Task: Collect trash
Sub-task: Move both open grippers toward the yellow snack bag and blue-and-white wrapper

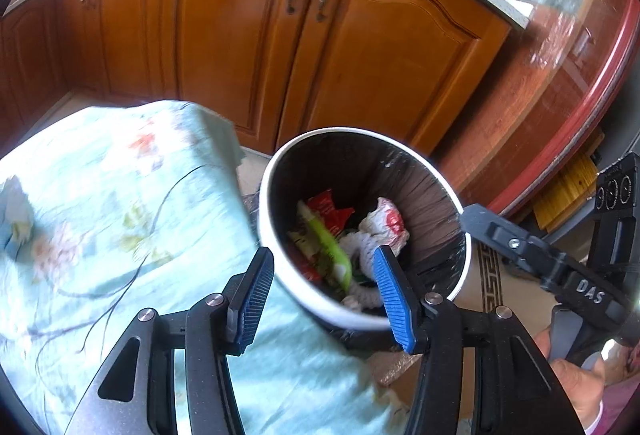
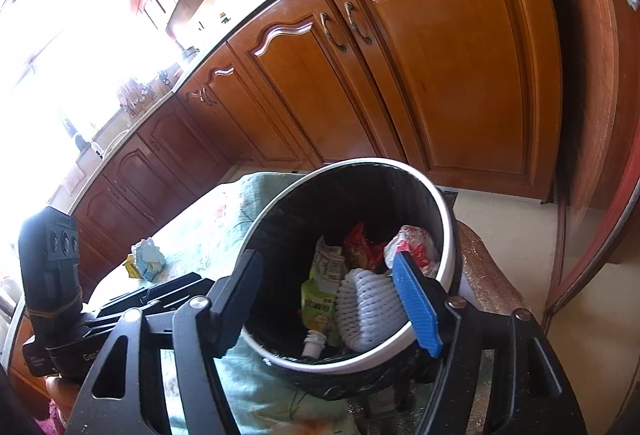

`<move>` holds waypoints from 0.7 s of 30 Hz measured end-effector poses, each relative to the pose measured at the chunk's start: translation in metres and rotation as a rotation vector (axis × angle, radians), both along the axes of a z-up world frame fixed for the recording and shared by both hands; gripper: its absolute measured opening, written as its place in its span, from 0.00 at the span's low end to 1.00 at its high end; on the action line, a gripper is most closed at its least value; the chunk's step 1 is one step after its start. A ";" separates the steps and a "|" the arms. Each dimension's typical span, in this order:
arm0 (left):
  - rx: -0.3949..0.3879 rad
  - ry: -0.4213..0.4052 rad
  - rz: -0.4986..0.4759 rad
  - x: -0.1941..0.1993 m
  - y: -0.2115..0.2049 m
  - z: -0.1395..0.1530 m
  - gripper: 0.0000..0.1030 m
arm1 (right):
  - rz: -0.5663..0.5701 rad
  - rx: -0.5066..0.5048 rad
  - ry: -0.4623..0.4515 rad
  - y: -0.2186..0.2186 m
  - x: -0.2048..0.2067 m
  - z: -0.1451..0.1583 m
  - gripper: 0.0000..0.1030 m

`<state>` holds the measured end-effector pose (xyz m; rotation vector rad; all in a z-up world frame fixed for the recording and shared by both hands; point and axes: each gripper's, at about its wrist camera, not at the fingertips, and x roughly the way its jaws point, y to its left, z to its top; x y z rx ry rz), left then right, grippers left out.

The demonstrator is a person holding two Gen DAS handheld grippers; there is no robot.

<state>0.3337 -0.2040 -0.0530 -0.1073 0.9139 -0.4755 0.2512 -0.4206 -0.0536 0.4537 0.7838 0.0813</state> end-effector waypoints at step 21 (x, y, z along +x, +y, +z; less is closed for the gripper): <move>-0.047 0.010 0.328 -0.086 0.168 -0.001 0.66 | 0.185 0.014 -0.025 0.128 -0.003 -0.006 0.99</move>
